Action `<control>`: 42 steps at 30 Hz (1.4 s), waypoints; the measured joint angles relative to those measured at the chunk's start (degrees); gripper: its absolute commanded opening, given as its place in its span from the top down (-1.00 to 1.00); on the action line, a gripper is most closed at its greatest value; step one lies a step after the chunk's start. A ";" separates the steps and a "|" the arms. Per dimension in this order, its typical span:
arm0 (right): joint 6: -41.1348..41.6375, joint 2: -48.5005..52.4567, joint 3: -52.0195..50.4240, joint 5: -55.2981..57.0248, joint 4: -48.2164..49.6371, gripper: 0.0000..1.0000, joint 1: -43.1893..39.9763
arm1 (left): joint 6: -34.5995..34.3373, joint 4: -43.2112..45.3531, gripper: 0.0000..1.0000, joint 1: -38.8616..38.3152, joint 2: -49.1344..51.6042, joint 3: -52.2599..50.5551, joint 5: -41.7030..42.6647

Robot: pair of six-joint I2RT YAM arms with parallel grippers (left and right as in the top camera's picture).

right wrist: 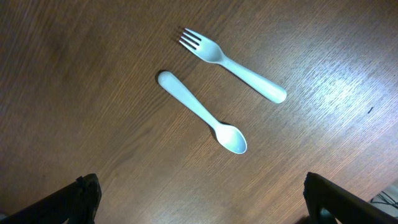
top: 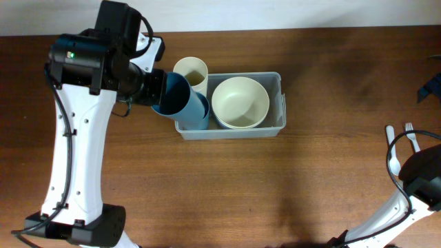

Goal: Pack container
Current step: 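Lift the blue cup and carry it over the bin, then lower the blue cup into the first blue cup and release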

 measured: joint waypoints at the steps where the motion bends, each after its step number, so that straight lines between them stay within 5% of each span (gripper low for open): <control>1: 0.02 0.00 0.00 0.02 0.00 -0.98 0.00 | 0.02 0.00 0.97 0.00 0.00 -0.28 0.00; 25: 0.00 0.00 0.00 0.02 0.00 -0.98 0.00 | 0.00 3.26 0.97 0.00 0.57 -0.42 -2.51; 27: 0.02 0.00 0.00 0.00 0.00 -0.98 0.00 | 0.00 3.26 0.63 0.00 1.07 -0.42 -2.51; 31: 0.00 0.00 0.00 0.02 0.00 -0.97 0.00 | 0.02 3.28 0.36 0.00 1.46 -0.42 -2.27; 37: 0.02 0.00 0.00 0.00 0.00 -0.98 0.00 | 0.00 4.46 0.27 0.00 1.46 -0.42 -2.12; 42: 0.00 0.00 0.00 0.02 -0.02 -0.98 0.00 | -0.07 8.66 -0.40 0.00 1.46 -0.42 -2.10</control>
